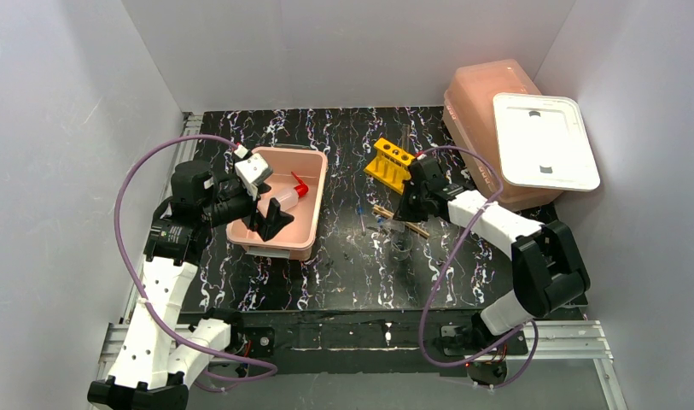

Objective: Organize the chemistry lab equipment

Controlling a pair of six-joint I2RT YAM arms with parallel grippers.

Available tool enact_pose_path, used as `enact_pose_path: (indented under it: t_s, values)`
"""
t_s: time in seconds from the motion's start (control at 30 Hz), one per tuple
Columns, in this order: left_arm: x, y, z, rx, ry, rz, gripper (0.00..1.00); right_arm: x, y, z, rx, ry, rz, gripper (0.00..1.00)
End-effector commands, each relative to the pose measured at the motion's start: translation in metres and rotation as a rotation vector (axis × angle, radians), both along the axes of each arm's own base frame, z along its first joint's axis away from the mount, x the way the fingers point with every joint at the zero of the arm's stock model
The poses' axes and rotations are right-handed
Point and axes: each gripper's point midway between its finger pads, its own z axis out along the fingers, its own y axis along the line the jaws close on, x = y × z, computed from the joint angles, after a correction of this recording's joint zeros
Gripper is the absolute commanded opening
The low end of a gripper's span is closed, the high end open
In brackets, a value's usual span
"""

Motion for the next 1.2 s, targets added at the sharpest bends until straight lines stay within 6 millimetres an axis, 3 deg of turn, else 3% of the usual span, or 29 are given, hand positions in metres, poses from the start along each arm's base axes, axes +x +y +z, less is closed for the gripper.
enact_pose_path:
  t_s: [0.0, 0.17, 0.3, 0.5, 0.63, 0.9, 1.03, 1.17]
  values:
    - [-0.006, 0.0, 0.008, -0.002, -0.023, -0.017, 0.99, 0.014, 0.006, 0.038, 0.071, -0.126, -0.01, 0.01]
    - [-0.006, 0.0, 0.01, -0.003, -0.026, -0.018, 0.99, 0.019, 0.007, 0.073, 0.101, -0.198, -0.01, 0.01]
    - [-0.005, 0.0, 0.011, -0.005, -0.028, -0.013, 0.99, 0.021, 0.01, 0.115, 0.153, -0.277, -0.001, 0.01]
    - [0.001, 0.001, 0.016, -0.031, -0.015, 0.034, 0.99, 0.015, 0.043, 0.192, 0.306, -0.382, 0.121, 0.01]
    - [0.003, 0.003, 0.016, -0.026, -0.03, 0.042, 0.99, 0.013, 0.087, 0.223, 0.33, -0.416, 0.249, 0.01]
    - [-0.002, 0.006, 0.023, -0.02, -0.051, 0.053, 1.0, 0.034, 0.191, 0.248, 0.366, -0.438, 0.467, 0.01]
    - [-0.006, 0.01, 0.025, -0.001, -0.066, 0.066, 0.99, 0.045, 0.236, 0.238, 0.389, -0.404, 0.537, 0.01]
    - [-0.009, 0.012, 0.024, 0.006, -0.069, 0.073, 1.0, 0.055, 0.264, 0.217, 0.394, -0.374, 0.568, 0.01]
